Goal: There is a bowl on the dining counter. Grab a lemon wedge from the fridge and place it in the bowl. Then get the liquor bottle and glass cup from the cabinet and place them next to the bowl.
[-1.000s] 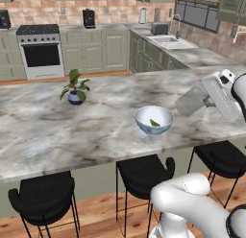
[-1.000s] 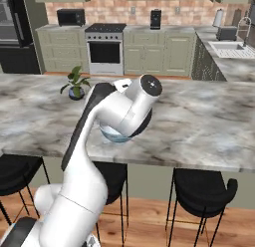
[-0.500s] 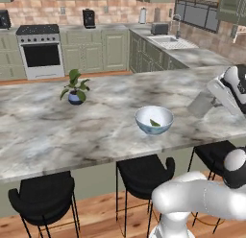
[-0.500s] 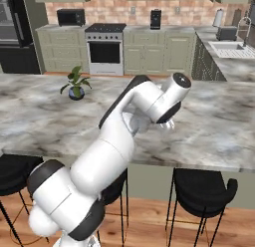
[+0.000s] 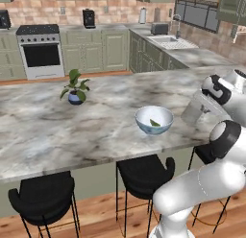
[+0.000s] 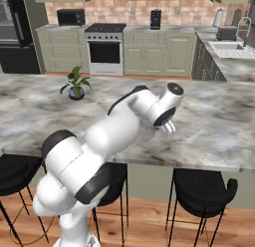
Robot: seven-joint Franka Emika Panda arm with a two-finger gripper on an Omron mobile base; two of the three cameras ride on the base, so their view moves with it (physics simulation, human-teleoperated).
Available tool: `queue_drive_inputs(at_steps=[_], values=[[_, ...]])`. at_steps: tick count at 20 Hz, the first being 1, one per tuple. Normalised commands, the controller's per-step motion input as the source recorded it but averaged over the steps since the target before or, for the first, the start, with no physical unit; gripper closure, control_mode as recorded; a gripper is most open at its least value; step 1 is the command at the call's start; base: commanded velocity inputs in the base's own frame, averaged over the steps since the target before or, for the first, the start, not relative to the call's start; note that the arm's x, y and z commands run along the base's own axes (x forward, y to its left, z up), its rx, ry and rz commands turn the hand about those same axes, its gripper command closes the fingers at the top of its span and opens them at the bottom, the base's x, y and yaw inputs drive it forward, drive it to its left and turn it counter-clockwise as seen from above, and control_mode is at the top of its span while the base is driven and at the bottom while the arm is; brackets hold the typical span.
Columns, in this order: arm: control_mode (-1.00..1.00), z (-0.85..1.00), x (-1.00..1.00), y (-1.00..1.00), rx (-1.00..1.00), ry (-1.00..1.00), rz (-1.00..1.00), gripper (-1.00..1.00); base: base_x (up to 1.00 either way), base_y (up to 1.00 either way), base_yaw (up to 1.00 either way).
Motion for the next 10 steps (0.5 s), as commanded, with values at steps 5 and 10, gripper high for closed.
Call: queue_drive_inputs(at_steps=[5,10], values=[[-1.0,-0.52,0.5,-0.07,-0.13,0.0,-0.02,1.0,0.0,0.0,0.0],[-1.0,-0.31,0.28,-0.21,-0.19,0.03,-0.05,1.0,0.0,0.0,0.0]])
